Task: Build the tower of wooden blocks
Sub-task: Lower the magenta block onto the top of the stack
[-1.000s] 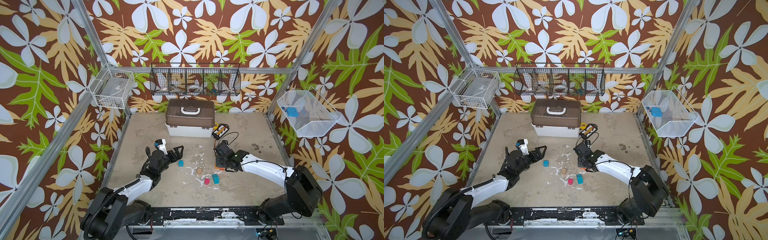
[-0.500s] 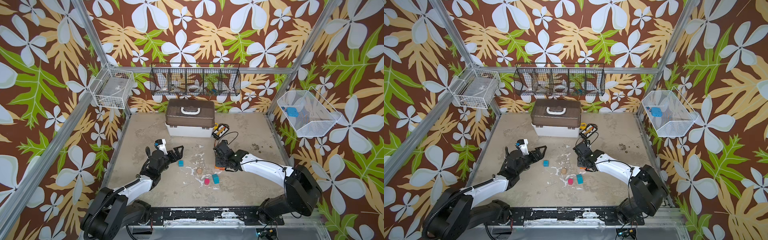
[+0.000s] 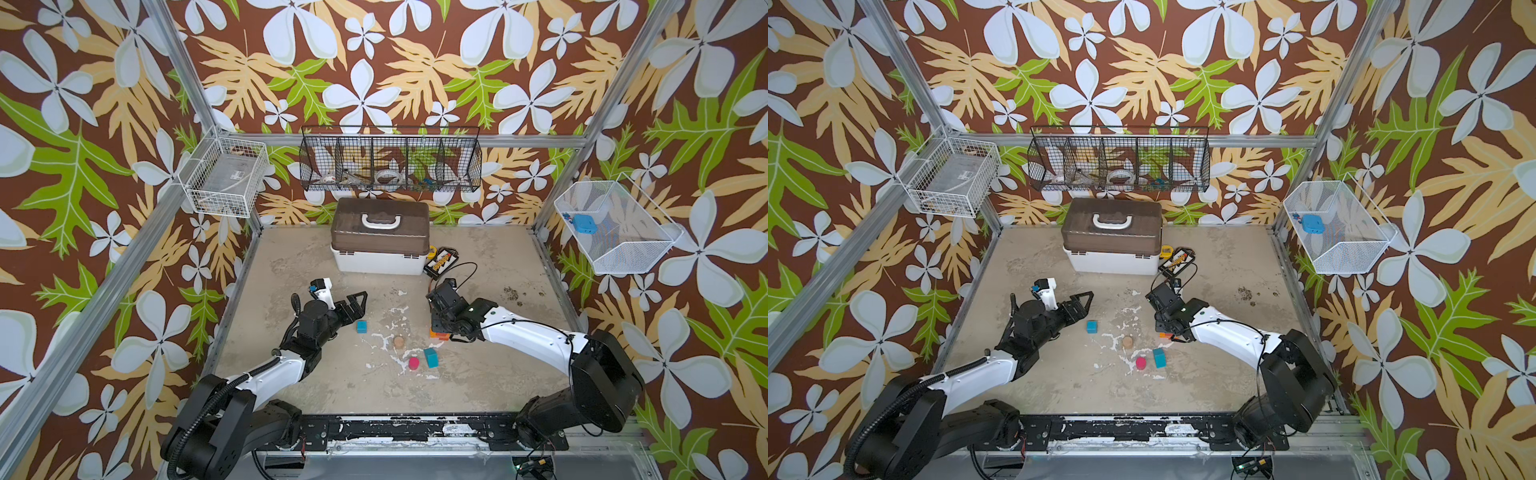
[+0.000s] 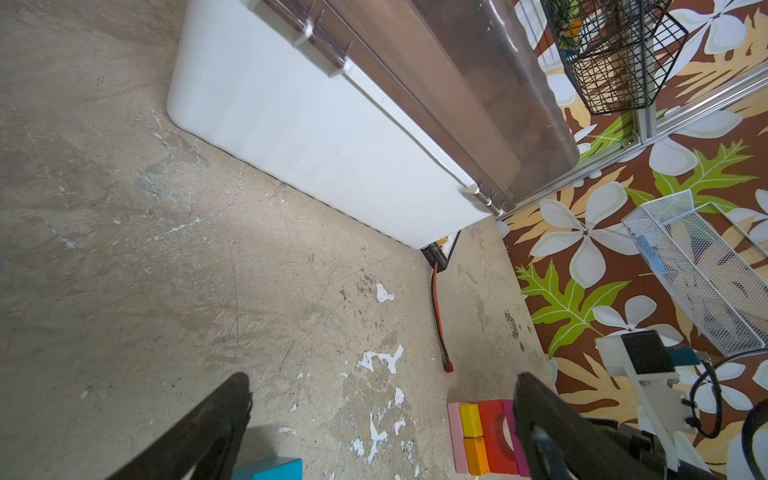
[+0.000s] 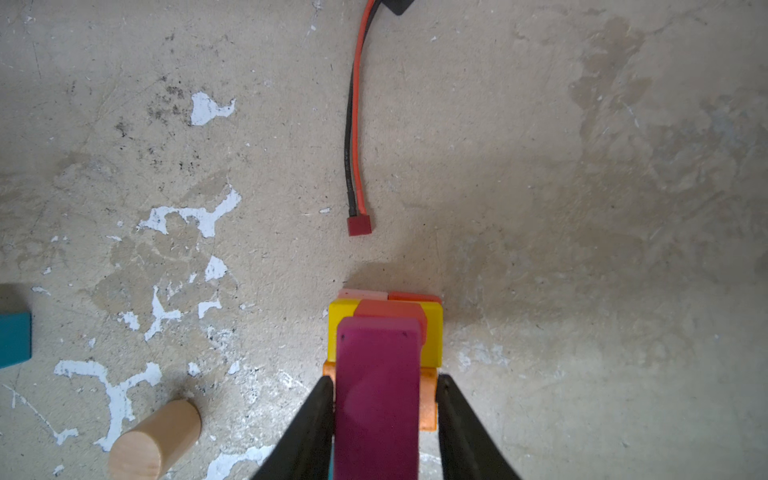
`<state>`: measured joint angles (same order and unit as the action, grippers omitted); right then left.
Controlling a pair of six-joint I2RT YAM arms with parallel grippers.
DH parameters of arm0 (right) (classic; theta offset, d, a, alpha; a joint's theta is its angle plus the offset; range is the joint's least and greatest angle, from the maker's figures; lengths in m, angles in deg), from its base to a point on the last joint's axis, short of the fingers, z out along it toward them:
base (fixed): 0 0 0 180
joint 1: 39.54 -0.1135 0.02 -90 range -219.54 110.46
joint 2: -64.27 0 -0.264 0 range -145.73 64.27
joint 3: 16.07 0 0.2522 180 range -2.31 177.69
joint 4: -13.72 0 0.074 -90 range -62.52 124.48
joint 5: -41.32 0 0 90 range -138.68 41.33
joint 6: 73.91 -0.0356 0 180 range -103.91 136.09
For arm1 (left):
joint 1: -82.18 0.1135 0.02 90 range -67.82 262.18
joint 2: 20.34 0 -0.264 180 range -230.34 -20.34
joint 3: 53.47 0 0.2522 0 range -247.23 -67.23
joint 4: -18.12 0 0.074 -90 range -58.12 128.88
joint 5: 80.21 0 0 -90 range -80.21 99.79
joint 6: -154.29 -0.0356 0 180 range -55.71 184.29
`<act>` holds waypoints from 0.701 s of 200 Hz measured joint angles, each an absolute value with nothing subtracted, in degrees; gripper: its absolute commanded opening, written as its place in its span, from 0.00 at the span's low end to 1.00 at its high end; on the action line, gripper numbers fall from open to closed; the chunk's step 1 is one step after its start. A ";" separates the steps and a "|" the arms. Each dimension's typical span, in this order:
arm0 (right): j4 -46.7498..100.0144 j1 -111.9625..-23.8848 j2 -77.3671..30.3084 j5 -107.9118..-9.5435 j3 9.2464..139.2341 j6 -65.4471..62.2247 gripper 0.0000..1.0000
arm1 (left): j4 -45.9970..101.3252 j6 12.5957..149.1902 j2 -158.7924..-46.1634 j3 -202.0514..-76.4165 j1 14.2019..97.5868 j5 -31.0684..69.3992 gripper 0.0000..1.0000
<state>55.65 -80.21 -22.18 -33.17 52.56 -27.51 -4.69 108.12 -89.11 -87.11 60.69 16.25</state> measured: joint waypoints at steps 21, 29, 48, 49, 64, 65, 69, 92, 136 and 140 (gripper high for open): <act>55.75 -80.21 -22.58 -33.01 52.69 -28.10 0.42 | -4.72 108.12 -89.20 -87.11 60.69 16.27 1.00; 55.75 -80.21 -22.71 -32.97 52.71 -28.25 0.42 | -4.69 108.12 -89.22 -87.11 60.69 16.27 1.00; 55.75 -80.21 -22.77 -32.82 52.71 -28.29 0.42 | -4.72 108.12 -89.22 -87.11 60.69 16.27 1.00; 55.75 -80.21 -22.77 -32.80 52.71 -28.29 0.42 | -4.72 108.12 -89.22 -87.11 60.69 16.27 1.00; 55.75 -80.18 -22.77 -32.69 52.71 -28.47 0.42 | -4.72 108.12 -89.22 -87.11 60.69 16.27 1.00; 55.75 -80.18 -22.77 -32.69 52.71 -28.47 0.42 | -4.72 108.12 -89.22 -87.11 60.69 16.27 1.00; 55.75 -80.18 -22.77 -32.69 52.71 -28.47 0.42 | -4.72 108.12 -89.22 -87.11 60.69 16.27 1.00; 55.73 -80.18 -22.66 -32.69 52.71 -28.49 0.41 | -4.72 108.12 -89.33 -87.11 60.69 16.27 1.00; 55.54 -80.18 -22.40 -32.75 52.71 -28.69 0.40 | -4.72 108.12 -89.63 -87.22 60.69 16.27 1.00; 55.54 -80.18 -22.40 -32.80 52.71 -28.69 0.40 | -4.72 108.12 -89.65 -87.22 60.69 16.27 1.00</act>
